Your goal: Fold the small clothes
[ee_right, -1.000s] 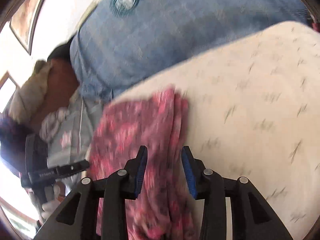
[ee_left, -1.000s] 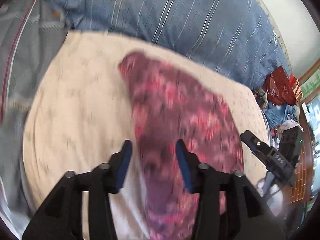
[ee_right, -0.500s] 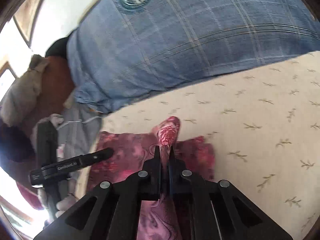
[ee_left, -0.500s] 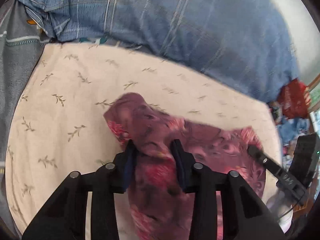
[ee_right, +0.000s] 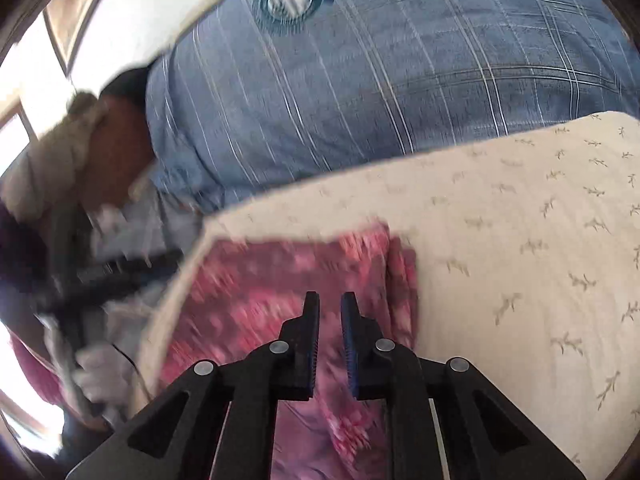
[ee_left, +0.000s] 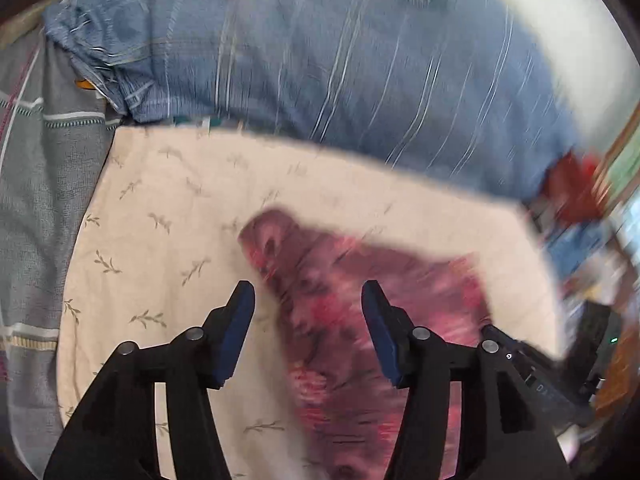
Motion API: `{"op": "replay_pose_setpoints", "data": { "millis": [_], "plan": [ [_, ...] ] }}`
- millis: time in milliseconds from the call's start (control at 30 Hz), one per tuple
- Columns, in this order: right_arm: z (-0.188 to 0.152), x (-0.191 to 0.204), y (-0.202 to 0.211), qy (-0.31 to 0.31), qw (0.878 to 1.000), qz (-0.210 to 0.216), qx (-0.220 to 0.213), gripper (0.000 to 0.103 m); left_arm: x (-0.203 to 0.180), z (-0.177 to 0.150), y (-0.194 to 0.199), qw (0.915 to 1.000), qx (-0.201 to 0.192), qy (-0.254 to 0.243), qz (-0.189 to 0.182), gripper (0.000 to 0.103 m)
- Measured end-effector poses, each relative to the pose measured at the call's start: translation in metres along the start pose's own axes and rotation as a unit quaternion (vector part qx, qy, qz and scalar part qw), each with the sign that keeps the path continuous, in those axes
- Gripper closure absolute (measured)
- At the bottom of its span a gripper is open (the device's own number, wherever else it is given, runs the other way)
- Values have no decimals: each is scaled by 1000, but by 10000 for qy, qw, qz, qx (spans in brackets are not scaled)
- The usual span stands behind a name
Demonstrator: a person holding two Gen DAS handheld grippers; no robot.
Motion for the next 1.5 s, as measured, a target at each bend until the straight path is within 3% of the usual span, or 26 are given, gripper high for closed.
{"op": "replay_pose_setpoints", "data": {
  "millis": [33, 67, 100, 133, 267, 367, 433, 500, 600, 667, 767, 867, 933, 967, 1033, 1067, 1167, 1267, 1333, 1500],
  "plan": [
    [-11, -3, -14, 85, 9994, -219, 247, 92, 1, -6, -14, 9991, 206, -157, 337, 48],
    [-16, -7, -18, 62, 9996, -219, 175, 92, 1, -11, -26, 9973, 365, -280, 577, 46],
    [-15, -10, -14, -40, 9999, -116, -58, 92, 0, -12, -29, 9966, 333, -356, 664, 46],
    [-13, -12, -15, -149, 9998, -84, 46, 92, -1, -11, -25, 9962, 233, -413, 728, 46],
    [-5, -9, 6, -193, 9996, -187, 131, 86, -1, -9, -3, 9976, 51, -436, 527, 48],
    [-8, -1, 25, -78, 10000, 15, -15, 82, -18, -17, 14, 9989, 38, -437, -151, 48],
    [-26, 2, 34, 155, 9998, 75, 35, 71, -39, -28, 18, 9972, 161, -612, -391, 46],
    [-44, 9, 21, 464, 9983, -127, 343, 71, -49, -43, 11, 9971, 289, -695, -89, 34],
    [-53, 5, 19, 384, 9991, -106, 120, 70, -46, -71, -8, 9930, 519, -789, 705, 33],
    [-49, -2, 23, -66, 9997, 24, 235, 70, -44, -76, 2, 9954, 516, -558, 588, 35],
    [-48, -7, 40, -227, 9995, 91, 211, 67, -43, -86, 32, 9982, 487, -232, 245, 37],
    [-58, -11, 61, -79, 9999, 120, 36, 67, -44, -111, 44, 9971, 479, -393, 452, 36],
    [-80, -19, 51, 189, 9993, -217, 257, 64, -44, -132, 31, 9949, 612, -443, 665, 34],
    [-87, -23, 44, 229, 9985, -314, 397, 61, -43, -136, 27, 9954, 549, -382, 683, 32],
    [-93, -29, 42, 98, 9998, -136, 123, 61, -40, -134, 29, 9967, 496, -129, 623, 32],
    [-92, -30, 43, 34, 9997, -123, 184, 61, -41, -133, 33, 9971, 508, -41, 561, 34],
    [-83, -30, 60, 116, 9998, -154, 111, 61, -50, -136, 50, 9971, 488, -240, 530, 34],
    [-85, -31, 71, 507, 9982, -308, -9, 56, -55, -152, 45, 9953, 663, -350, 612, 33],
    [-99, -37, 60, 617, 9968, -416, 301, 48, -53, -170, 28, 9931, 963, -239, 620, 28],
    [-109, -34, 56, 664, 9962, -570, -10, 35, -56, -174, 21, 9923, 885, -333, 796, 22]
  ]
}}
Point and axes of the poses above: each gripper's, at about its wrist camera, not at the fingertips, and y roughly against the way its jaws point, x to its left, z to its top, the point moved 7 cm from there along -y, roughly the way its jaws point, and after that the axes turned 8 degrees about -z, right-handed, at the moved point
